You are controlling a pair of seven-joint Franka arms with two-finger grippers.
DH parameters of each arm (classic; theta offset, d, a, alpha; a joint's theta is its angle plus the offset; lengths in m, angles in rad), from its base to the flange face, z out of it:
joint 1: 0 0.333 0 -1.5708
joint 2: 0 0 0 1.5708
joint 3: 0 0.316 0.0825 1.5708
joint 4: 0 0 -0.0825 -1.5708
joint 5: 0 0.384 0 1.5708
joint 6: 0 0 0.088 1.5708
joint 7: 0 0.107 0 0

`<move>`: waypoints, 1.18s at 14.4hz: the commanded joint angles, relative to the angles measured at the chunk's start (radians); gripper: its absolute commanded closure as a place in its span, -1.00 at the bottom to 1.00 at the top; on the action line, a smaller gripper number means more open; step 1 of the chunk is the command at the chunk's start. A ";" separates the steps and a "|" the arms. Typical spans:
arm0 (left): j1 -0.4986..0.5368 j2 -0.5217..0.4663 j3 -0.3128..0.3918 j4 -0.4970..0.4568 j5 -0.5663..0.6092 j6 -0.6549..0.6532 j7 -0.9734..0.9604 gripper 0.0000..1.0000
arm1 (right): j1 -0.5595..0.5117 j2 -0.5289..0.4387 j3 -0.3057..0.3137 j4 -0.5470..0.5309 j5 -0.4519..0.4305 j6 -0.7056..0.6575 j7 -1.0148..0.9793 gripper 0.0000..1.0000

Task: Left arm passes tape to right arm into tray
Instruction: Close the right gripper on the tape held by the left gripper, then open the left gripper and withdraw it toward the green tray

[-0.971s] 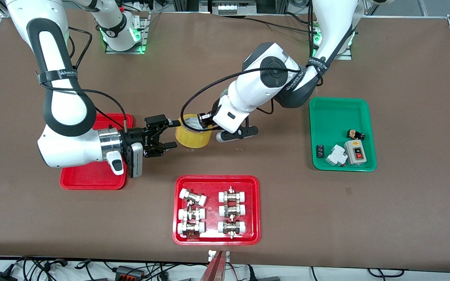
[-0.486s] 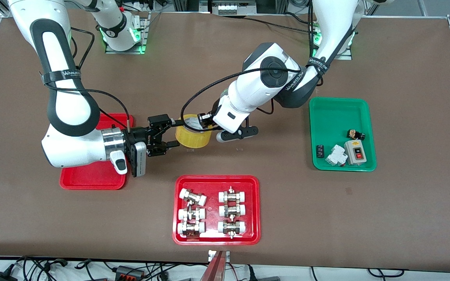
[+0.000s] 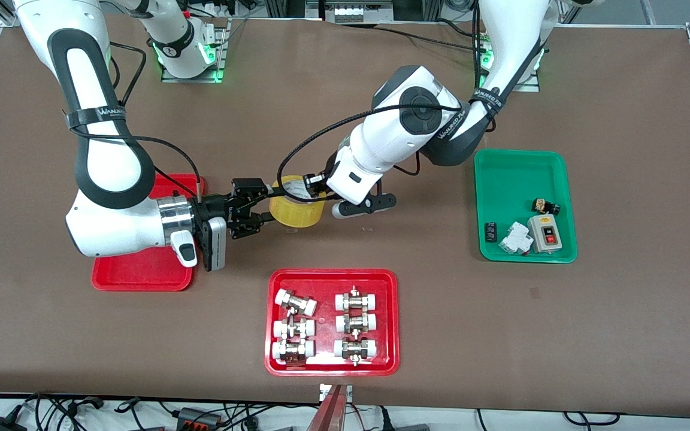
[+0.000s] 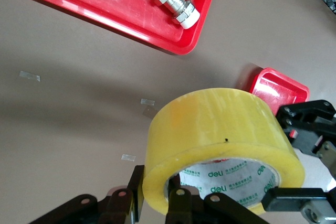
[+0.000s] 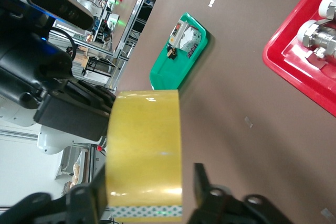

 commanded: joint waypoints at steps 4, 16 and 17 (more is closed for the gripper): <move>0.006 -0.017 -0.007 -0.008 0.008 0.012 0.009 0.98 | 0.003 0.011 -0.001 0.021 0.013 -0.002 -0.003 0.29; 0.206 -0.164 0.005 0.012 0.011 -0.412 0.012 -1.00 | 0.003 0.011 -0.001 0.021 0.013 -0.002 -0.009 0.34; 0.230 -0.187 0.011 0.012 0.011 -0.510 0.010 -1.00 | 0.003 0.011 -0.001 0.020 0.011 -0.003 -0.015 0.34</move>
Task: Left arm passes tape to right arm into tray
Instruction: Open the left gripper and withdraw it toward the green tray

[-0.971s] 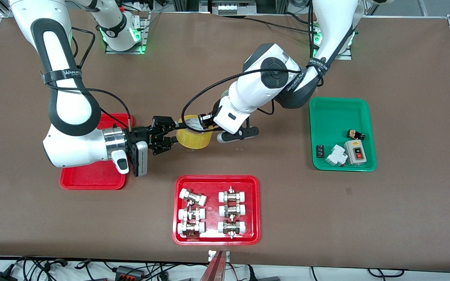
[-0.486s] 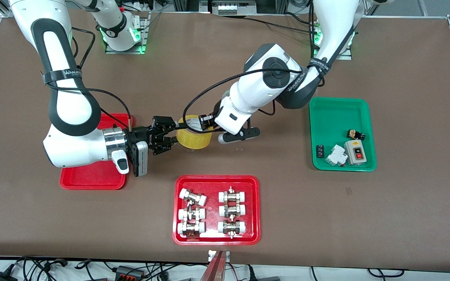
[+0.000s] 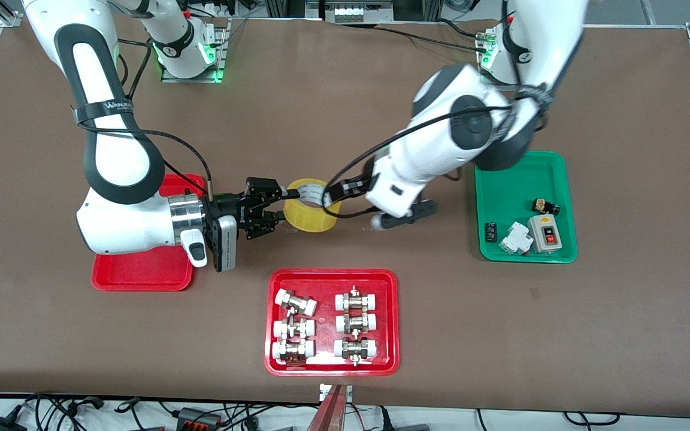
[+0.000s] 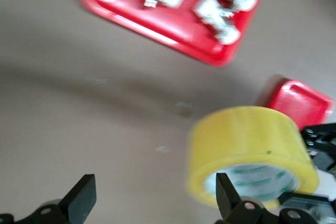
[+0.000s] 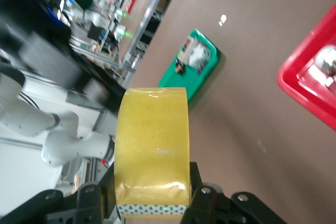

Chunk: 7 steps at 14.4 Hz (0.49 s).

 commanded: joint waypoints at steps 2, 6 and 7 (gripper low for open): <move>0.151 -0.120 0.021 -0.004 0.013 -0.368 0.015 -1.00 | -0.020 0.004 -0.013 -0.007 -0.012 -0.043 -0.030 0.34; 0.195 -0.122 0.018 0.122 0.106 -0.764 0.016 -1.00 | -0.021 0.003 -0.016 -0.012 -0.024 -0.043 -0.034 0.34; 0.196 -0.122 0.015 0.145 0.154 -0.810 0.016 -1.00 | -0.024 0.003 -0.017 -0.012 -0.046 -0.044 -0.024 0.34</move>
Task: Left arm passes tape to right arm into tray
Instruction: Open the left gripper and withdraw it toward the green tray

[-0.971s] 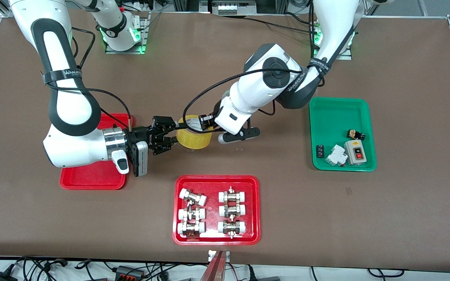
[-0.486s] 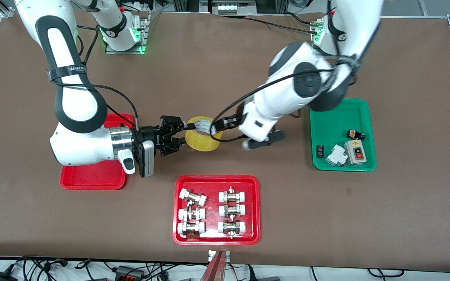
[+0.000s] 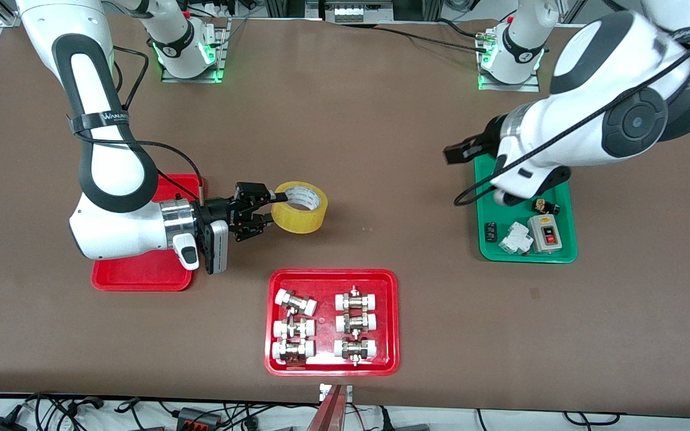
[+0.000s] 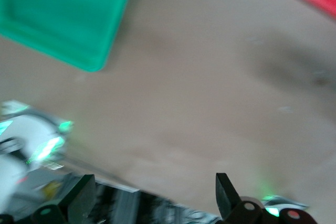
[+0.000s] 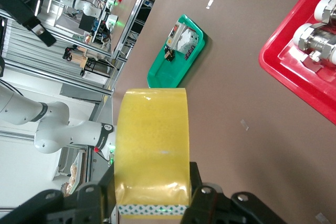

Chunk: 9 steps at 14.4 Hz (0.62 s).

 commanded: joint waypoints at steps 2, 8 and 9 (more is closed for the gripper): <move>-0.004 0.010 -0.001 0.078 0.116 -0.140 0.002 -1.00 | -0.018 -0.008 -0.001 -0.002 -0.120 -0.019 -0.004 0.34; -0.001 -0.004 -0.003 0.084 0.232 -0.176 0.138 -1.00 | -0.153 -0.010 -0.045 -0.005 -0.312 -0.026 0.246 0.34; -0.001 -0.004 -0.001 0.084 0.248 -0.176 0.158 -1.00 | -0.209 -0.008 -0.049 -0.005 -0.327 -0.033 0.307 0.34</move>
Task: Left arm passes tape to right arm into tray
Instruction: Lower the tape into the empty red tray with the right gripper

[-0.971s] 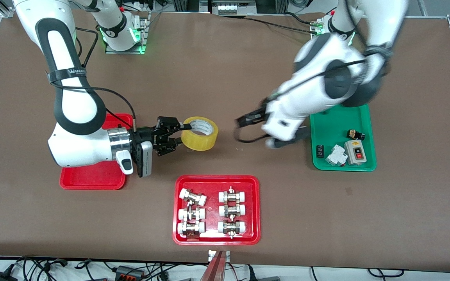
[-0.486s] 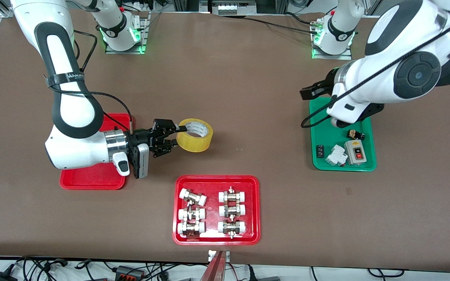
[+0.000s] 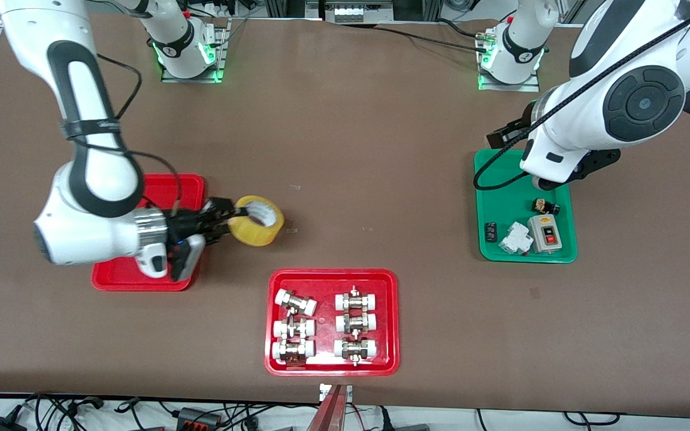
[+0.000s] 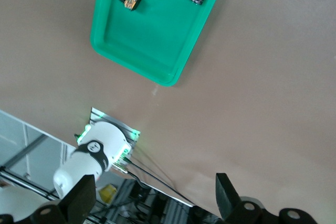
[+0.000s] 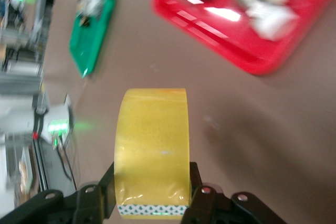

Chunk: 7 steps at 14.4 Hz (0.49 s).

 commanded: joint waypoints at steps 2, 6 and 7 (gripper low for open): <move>0.002 -0.005 -0.002 0.019 0.044 -0.022 0.079 -1.00 | -0.181 -0.010 -0.002 -0.003 -0.133 -0.021 0.216 0.34; 0.013 -0.005 -0.004 0.019 0.044 -0.022 0.084 -1.00 | -0.325 0.014 -0.004 -0.076 -0.182 -0.019 0.244 0.34; 0.013 -0.005 -0.002 0.019 0.044 -0.022 0.085 -1.00 | -0.348 0.051 -0.004 -0.085 -0.145 -0.016 0.232 0.33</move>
